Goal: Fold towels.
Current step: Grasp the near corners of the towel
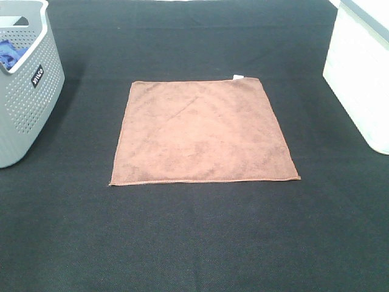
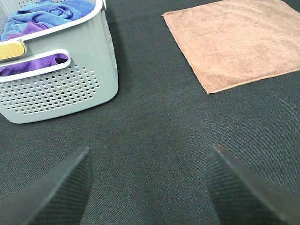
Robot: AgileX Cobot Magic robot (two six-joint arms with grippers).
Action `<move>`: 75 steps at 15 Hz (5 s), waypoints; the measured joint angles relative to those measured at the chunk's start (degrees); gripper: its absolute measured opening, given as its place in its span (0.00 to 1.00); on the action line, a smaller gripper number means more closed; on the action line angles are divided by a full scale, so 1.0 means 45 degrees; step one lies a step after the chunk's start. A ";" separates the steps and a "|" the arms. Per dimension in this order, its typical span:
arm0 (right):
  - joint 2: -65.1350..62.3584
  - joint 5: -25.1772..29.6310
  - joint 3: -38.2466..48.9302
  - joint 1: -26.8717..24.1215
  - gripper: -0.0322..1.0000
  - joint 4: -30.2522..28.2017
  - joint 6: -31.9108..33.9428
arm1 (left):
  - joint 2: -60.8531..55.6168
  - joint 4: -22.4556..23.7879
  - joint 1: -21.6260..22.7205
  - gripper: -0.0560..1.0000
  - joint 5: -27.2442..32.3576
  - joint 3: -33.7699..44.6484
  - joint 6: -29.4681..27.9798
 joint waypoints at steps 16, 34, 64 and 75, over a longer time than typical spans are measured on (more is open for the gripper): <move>0.0000 0.0000 0.0000 0.0000 0.84 0.0000 0.0000 | 0.0000 0.0000 0.0000 0.68 0.0000 0.0000 0.0000; 0.0000 0.0000 0.0000 0.0000 0.84 0.0000 0.0000 | 0.0000 0.0000 0.0000 0.68 0.0000 0.0000 0.0000; 1.3611 -0.6290 -0.0955 0.0000 0.81 0.0828 0.0675 | 1.2389 -0.6914 0.0000 0.68 -0.7448 0.0395 0.2330; 2.1034 -0.5666 -0.5679 0.0000 0.75 0.4495 -0.0764 | 2.1823 -1.4197 -0.1337 0.68 -0.7487 -0.3501 0.8454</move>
